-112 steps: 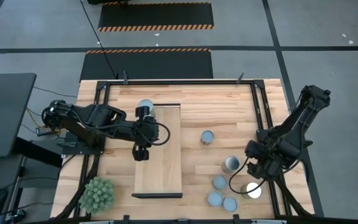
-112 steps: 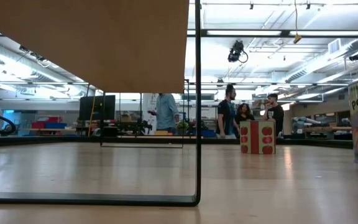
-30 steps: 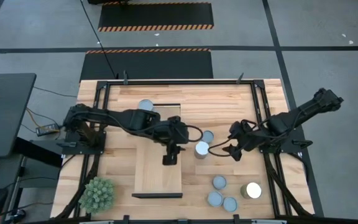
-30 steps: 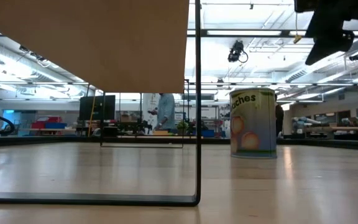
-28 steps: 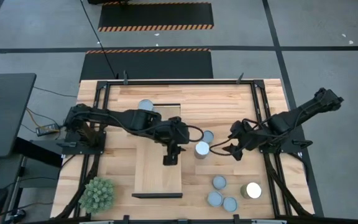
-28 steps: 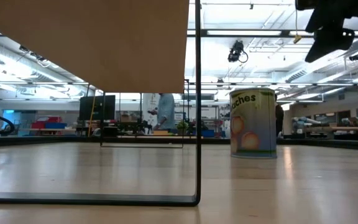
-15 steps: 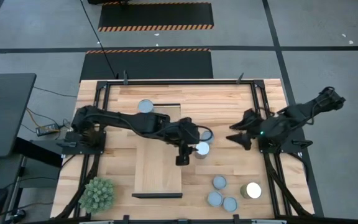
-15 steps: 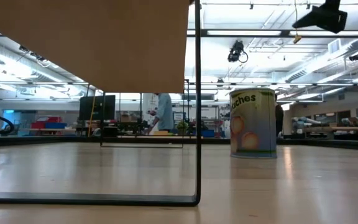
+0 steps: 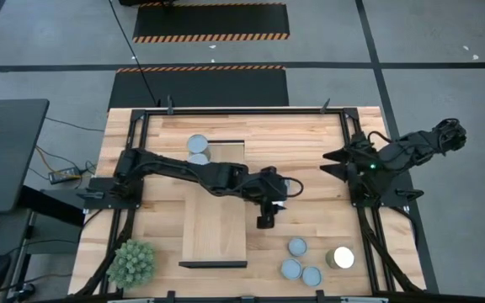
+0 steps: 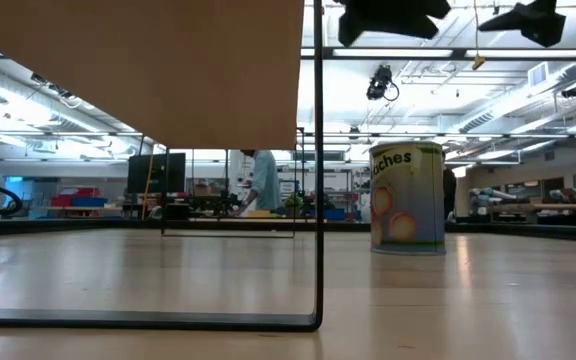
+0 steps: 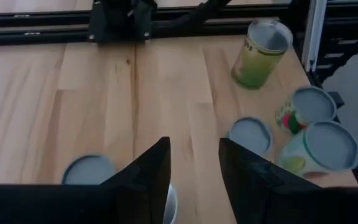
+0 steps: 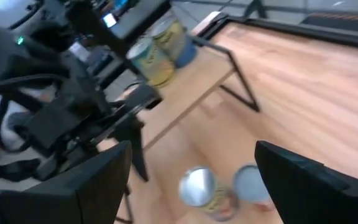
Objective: Pick and place cans onto a shelf
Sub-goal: Put the canned peaches on the shelf
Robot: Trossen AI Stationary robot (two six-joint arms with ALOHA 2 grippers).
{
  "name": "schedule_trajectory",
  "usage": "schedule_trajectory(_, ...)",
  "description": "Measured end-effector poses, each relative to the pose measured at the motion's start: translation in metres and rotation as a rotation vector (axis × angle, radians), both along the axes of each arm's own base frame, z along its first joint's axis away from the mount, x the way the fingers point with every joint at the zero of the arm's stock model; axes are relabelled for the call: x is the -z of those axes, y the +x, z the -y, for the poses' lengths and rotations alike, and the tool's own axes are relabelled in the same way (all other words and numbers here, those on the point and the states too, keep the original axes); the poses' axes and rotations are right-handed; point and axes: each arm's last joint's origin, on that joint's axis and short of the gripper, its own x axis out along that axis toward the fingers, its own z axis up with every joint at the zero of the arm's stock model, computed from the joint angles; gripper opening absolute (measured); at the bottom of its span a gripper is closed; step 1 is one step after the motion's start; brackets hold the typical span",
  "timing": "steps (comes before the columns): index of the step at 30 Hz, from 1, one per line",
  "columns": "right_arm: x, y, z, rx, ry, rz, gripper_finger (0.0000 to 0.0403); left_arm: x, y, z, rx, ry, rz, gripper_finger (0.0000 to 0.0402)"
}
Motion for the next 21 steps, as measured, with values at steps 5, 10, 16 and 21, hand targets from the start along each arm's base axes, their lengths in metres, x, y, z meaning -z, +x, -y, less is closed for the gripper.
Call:
schedule_trajectory(5,0.007,-0.006,0.006,0.1,-0.085,-0.062,0.0348,0.01,0.009,0.0,0.004,-0.002,0.021,0.0142)
schedule_trajectory(10,0.014,-0.011,0.013,0.215,-0.164,-0.136,0.0348,0.013,0.01,0.0,0.005,0.003,0.019,0.0142)
schedule_trajectory(16,0.022,-0.017,0.021,0.336,-0.194,-0.213,0.0348,0.027,0.016,0.004,0.024,0.022,-0.008,0.0142)
schedule_trajectory(21,0.022,-0.017,0.022,0.339,-0.193,-0.222,0.0348,0.042,0.015,0.012,0.084,0.108,-0.074,0.0142)
